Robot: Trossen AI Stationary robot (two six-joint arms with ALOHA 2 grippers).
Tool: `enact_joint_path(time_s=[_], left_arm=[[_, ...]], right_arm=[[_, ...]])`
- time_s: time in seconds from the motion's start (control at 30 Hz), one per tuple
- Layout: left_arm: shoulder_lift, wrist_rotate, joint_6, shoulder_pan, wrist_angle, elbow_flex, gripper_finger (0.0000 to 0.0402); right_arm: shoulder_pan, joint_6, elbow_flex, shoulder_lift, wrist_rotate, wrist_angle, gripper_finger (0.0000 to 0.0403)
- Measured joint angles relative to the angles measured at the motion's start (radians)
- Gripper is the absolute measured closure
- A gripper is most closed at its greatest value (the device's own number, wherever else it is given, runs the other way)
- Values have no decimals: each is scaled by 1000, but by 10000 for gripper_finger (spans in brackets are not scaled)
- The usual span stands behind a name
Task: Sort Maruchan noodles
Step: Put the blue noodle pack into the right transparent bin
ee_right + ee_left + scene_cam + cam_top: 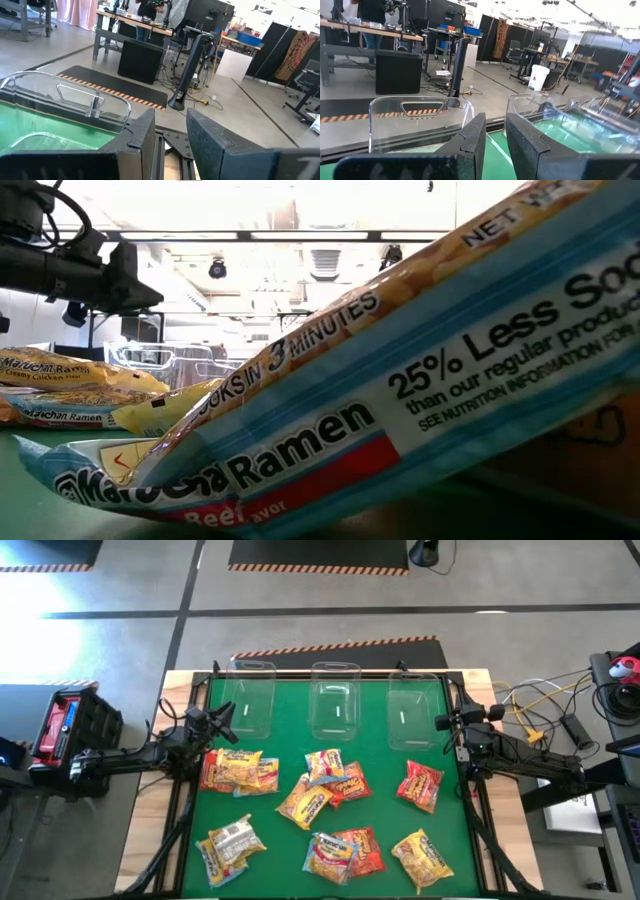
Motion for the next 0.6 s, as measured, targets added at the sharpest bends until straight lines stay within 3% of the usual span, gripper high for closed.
enact_joint_path(time_s=[0.37,0.6], left_arm=[[0,0,2,0,-54,0,342],[0,0,37,0,22,0,342]], right_arm=[[0,0,0,0,0,0,300],[0,0,0,0,-1,0,300]])
